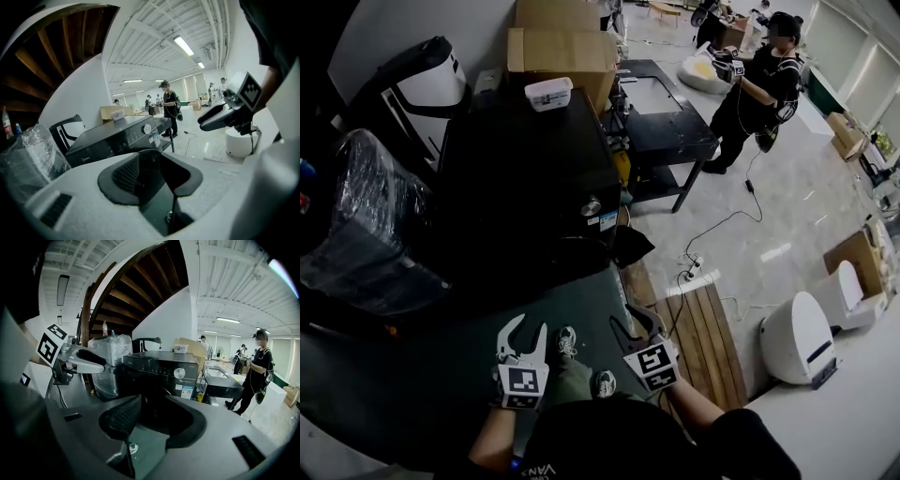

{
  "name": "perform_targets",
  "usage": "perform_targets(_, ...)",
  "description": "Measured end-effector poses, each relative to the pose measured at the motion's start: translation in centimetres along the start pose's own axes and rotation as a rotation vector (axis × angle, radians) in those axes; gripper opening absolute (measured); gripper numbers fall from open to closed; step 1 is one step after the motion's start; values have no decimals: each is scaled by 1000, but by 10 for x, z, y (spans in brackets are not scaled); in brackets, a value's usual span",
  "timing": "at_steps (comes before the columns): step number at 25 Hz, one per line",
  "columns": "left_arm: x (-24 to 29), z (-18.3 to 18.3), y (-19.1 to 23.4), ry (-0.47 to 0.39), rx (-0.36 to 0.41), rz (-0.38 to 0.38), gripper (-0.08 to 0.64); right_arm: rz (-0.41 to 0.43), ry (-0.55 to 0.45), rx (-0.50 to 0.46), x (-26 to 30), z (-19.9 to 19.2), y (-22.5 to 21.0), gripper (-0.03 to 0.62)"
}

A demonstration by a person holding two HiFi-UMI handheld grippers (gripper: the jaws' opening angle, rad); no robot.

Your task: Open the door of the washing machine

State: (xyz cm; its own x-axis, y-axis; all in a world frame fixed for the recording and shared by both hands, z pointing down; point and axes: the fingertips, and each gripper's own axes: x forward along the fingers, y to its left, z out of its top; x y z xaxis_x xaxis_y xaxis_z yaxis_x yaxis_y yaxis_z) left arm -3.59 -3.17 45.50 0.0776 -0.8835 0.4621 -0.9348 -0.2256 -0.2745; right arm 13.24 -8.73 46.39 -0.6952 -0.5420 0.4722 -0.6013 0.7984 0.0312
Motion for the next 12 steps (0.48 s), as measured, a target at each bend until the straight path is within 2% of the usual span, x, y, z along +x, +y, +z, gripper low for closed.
perform_targets(4,38,-7,18,19,-1,-32,144,-20,27,-8,32,2,-13,143)
perform_targets(12,127,-13,55,56,75,-123,144,-51,82,-24,109,-5,-42,143)
